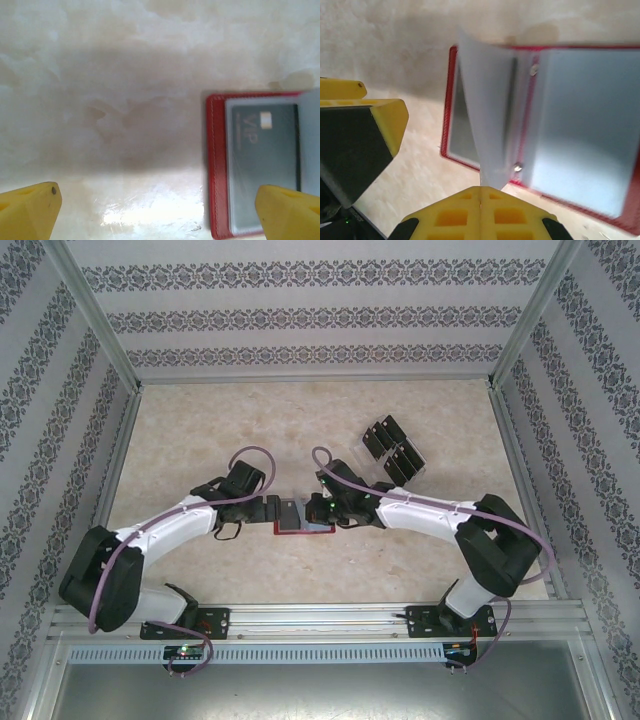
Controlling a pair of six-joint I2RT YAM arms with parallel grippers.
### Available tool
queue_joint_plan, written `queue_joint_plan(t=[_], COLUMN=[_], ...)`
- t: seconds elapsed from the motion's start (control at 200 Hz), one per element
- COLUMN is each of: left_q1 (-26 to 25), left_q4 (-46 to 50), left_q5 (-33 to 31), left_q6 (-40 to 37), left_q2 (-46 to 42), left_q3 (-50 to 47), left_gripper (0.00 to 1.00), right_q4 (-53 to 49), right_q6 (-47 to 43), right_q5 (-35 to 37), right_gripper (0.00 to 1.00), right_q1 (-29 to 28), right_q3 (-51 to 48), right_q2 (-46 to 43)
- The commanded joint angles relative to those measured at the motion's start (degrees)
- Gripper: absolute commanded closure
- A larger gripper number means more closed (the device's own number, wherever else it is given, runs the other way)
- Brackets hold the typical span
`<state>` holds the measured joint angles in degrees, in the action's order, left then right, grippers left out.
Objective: Put the credit cards into the card holder
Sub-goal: Flip over the card slot in the card holder.
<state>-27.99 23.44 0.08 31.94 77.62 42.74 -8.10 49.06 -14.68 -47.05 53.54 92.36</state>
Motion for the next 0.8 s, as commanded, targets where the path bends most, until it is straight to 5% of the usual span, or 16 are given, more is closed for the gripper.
queue_joint_plan(t=[0.0, 0.425, 0.54, 0.794], left_q1=[0.83, 0.86, 0.92, 0.92], left_q4=[1.69, 2.05, 2.31, 3.61], left_q5=[2.11, 2.30, 2.21, 1.21], left_q6=[1.93, 4.37, 4.46, 4.01], left_q2=[-2.16, -5.57, -5.95, -6.22], left_q3=[0.21, -0.84, -0.97, -0.32], left_gripper=[0.00, 0.00, 0.00, 0.00], right_q4=[0.08, -2.56, -3.02, -1.54], right_q6=[-1.42, -3.04, -3.51, -4.93], right_q5=[-2.27, -6.68, -8.68, -11.01], right_gripper=[1.00, 1.00, 0.63, 0.54], right_q1=[-1.34, -3.84, -3.83, -3.39], right_q3=[2.93, 13.78, 15.30, 14.22], right_q2=[4.02, 17.91, 20.24, 17.30])
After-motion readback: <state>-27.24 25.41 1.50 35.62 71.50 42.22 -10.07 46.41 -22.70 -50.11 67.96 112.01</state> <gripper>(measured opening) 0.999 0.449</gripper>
